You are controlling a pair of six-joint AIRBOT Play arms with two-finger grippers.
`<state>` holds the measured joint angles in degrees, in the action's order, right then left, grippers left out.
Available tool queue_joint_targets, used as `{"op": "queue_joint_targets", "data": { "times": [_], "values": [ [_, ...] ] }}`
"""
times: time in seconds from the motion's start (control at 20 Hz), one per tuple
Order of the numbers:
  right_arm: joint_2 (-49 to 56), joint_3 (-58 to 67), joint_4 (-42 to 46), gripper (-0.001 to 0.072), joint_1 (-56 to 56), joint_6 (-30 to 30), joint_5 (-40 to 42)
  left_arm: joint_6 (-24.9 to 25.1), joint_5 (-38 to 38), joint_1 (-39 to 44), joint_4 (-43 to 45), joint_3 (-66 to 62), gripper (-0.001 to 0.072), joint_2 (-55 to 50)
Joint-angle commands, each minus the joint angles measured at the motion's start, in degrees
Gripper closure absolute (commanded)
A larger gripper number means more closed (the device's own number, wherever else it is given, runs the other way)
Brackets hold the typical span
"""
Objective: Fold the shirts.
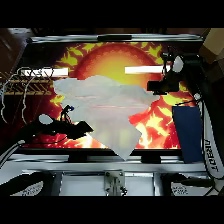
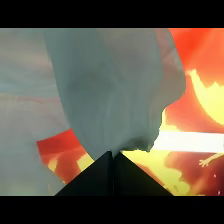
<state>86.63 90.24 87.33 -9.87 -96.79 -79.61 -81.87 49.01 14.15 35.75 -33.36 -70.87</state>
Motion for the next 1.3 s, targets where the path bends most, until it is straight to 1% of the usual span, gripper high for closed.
{"op": "queue_joint_targets", "data": {
  "times": [0.0, 0.05, 0.15, 0.2, 0.25, 0.3, 0.35, 0.4, 0.5, 0.55, 0.6, 0.65, 0.7, 0.75, 0.8, 0.85, 0.95, 1.05, 1.1, 1.2, 1.25],
  "values": [
    [0.04, -0.02, -0.04, 0.0668, -0.02, 0.04, -0.17, 0.39, -9.33, 5.05, -6.64, 1.4, 0.0104, -1.16],
    [0.04, -0.02, -0.09, 0.0667, -0.02, 0.04, -0.17, 0.39, -10.38, 5.09, -7.93, 1.18, 0.0119, -1.6],
    [0.04, -0.02, -0.39, 0.0668, -0.02, 0.04, -0.22, 0.42, -11.15, 5.05, -8.81, 0.55, 0.012, -2.29],
    [0.04, -0.02, -0.59, 0.0667, -0.02, 0.04, -0.22, 0.39, -11.06, 5.05, -8.81, 0.28, 0.0195, -2.6],
    [0.04, -0.02, -0.87, 0.0667, -0.02, 0.04, -0.15, 0.42, -11.15, 5.14, -8.81, 0.22, 0.0336, -2.84],
    [0.04, -0.02, -1.11, 0.0668, -0.02, 0.04, -0.09, 0.76, -11.15, 5.16, -8.81, 0.22, 0.0421, -2.97],
    [0.04, -0.02, -1.2, 0.0668, -0.02, 0.04, 0.13, 2.95, -10.75, 5.22, -8.87, 0.02, 0.0598, -2.97],
    [0.04, -0.02, -1.38, 0.0667, 0.0, 0.07, 0.52, 6.14, -8.79, 5.2, -8.87, -0.83, 0.067, -2.93],
    [-0.52, 0.04, -1.44, 0.0668, -0.02, 0.07, 1.33, 12.94, -4.76, 4.5, -8.31, -4.66, 0.0673, -1.64],
    [-1.57, 0.07, -1.36, 0.0668, 0.0, 0.11, 1.79, 16.15, -4.55, 3.98, -5.95, -7.39, 0.0674, 0.24],
    [-3.34, 0.17, -1.29, 0.0667, 0.0, 0.9, 2.36, 17.09, -4.52, 3.13, 0.79, -11.39, 0.0674, 3.15],
    [-5.53, 0.66, -0.79, 0.0668, 0.11, 1.84, 2.64, 14.62, -3.98, 1.84, 9.27, -16.02, 0.0675, 6.29],
    [-8.33, 1.73, 1.16, 0.0668, 0.17, 2.21, 2.71, 10.03, -3.04, -0.17, 18.78, -21.9, 0.0675, 10.01],
    [-11.5, 3.34, 3.89, 0.0667, 0.15, 2.4, 2.71, 6.16, -2.23, -2.47, 26.36, -28.02, 0.0674, 13.6],
    [-14.6, 5.2, 6.1, 0.0668, 0.15, 2.71, 2.89, 3.67, -1.77, -5.31, 32.17, -35.1, 0.0674, 17.31],
    [-18.29, 7.15, 8.26, 0.0668, 0.15, 2.8, 3.48, 2.47, -1.95, -8.11, 35.32, -41.68, 0.0674, 20.52],
    [-25.68, 10.38, 9.92, 0.0668, 0.15, 2.8, 5.35, 0.31, -1.9, -14.29, 37.68, -54.64, 0.0674, 25.66],
    [-33.27, 11.54, 10.08, 0.0668, 0.15, 2.71, 8.44, -3.23, -1.77, -20.13, 37.83, -64.24, 0.0673, 29.44],
    [-37.09, 11.54, 10.03, 0.0668, 0.15, 2.14, 10.14, -5.4, -1.77, -22.38, 37.81, -67.54, 0.0673, 31.08],
    [-43.19, 11.54, 9.75, 0.0668, 0.15, -0.33, 12.92, -10.58, -1.55, -23.82, 36.52, -70.95, 0.0673, 34.05],
    [-45.86, 11.54, 9.11, 0.0668, 0.15, -0.96, 14.45, -11.28, -1.46, -23.78, 33.68, -71.04, 0.0673, 35.43]
  ]
}}
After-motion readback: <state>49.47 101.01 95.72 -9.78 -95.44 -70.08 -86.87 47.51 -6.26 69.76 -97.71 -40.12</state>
